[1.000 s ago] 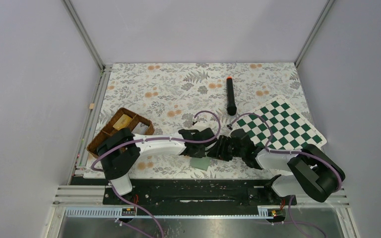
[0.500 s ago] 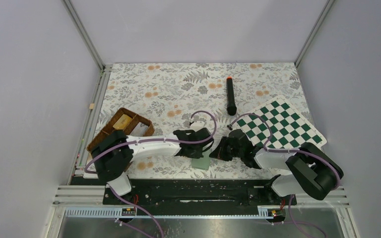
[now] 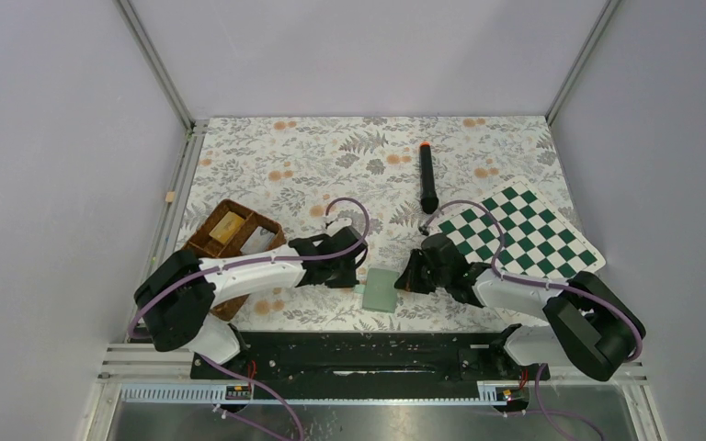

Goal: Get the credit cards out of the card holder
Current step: Open the card holder at the center of the board.

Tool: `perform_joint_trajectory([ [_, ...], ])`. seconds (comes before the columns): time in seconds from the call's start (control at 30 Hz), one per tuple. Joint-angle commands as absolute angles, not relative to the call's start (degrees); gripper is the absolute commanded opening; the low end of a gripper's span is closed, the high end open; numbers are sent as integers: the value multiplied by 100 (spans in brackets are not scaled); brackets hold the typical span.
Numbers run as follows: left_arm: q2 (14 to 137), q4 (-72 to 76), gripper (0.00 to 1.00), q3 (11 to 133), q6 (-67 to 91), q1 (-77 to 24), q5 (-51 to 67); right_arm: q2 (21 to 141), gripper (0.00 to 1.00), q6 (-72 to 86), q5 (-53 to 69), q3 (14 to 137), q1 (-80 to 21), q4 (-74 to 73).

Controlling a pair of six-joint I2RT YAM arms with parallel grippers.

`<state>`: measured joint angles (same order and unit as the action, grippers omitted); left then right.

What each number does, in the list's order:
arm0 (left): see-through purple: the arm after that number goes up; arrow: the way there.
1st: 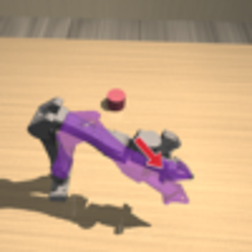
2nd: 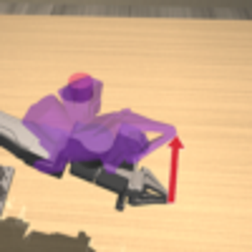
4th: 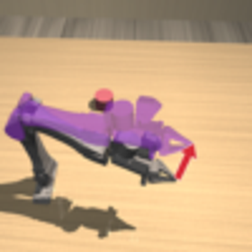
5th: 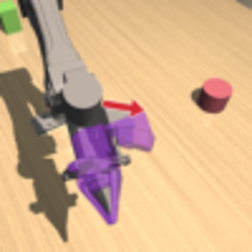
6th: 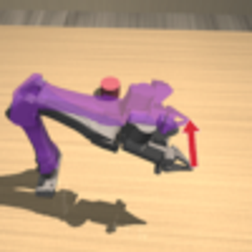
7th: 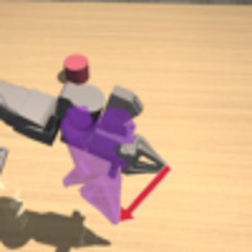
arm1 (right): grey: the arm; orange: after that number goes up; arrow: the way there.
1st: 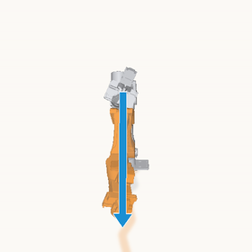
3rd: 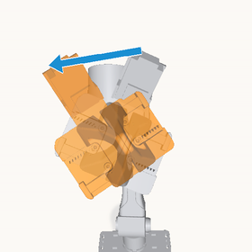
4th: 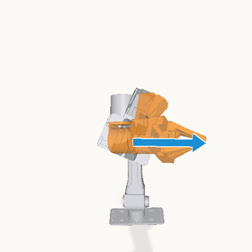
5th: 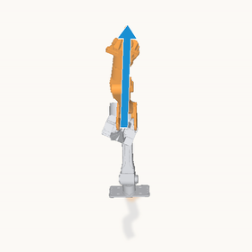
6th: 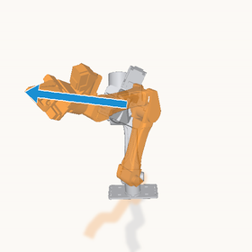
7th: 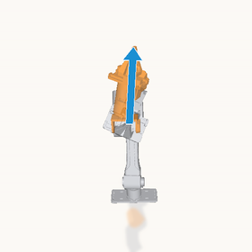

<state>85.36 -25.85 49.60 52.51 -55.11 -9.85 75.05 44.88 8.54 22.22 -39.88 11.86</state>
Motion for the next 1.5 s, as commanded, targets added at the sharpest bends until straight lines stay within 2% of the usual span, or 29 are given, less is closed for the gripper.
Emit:
perform_joint_trajectory([
  [0.0,8439,-2777,4,4812,5357,-5380,-1144,7389,2,3573,520,2724,-4017,308],
  [0.13,8377,-2618,15,4578,5473,-5384,-913,7524,12,3226,746,2969,-4016,250],
  [0.3,8181,-2505,25,4524,5576,-5371,-666,7461,33,3218,754,3175,-4015,49],
  [0.43,7833,-2511,27,4648,5574,-5303,-492,7025,43,3429,394,3258,-4010,-559],
  [0.6,7495,-1792,29,4564,5581,-5199,-38,6446,43,3938,379,3135,-4022,-710],
  [0.73,7773,-1093,24,4424,5642,-5032,837,6363,48,4224,270,3001,-4055,-587],
  [0.8,7859,-590,23,4307,5668,-5031,1170,6470,44,4199,279,3009,-4061,-581],
  [0.9,8097,-46,23,4342,5625,-5058,1724,6559,33,4242,461,2918,-4068,-336],
  [1.03,8417,56,22,4600,5451,-5153,1891,6578,32,4377,619,2853,-4094,-73],
  [1.1,8518,-461,19,4684,5465,-5131,1520,6595,35,4413,540,2883,-4159,-101],
  [1.27,8389,-1143,15,4349,5490,-4859,677,6681,57,4427,-155,3141,-4616,-532],
  [1.47,8227,-781,16,3710,5601,-4760,595,6966,68,4256,-885,3516,-5202,-854],
])
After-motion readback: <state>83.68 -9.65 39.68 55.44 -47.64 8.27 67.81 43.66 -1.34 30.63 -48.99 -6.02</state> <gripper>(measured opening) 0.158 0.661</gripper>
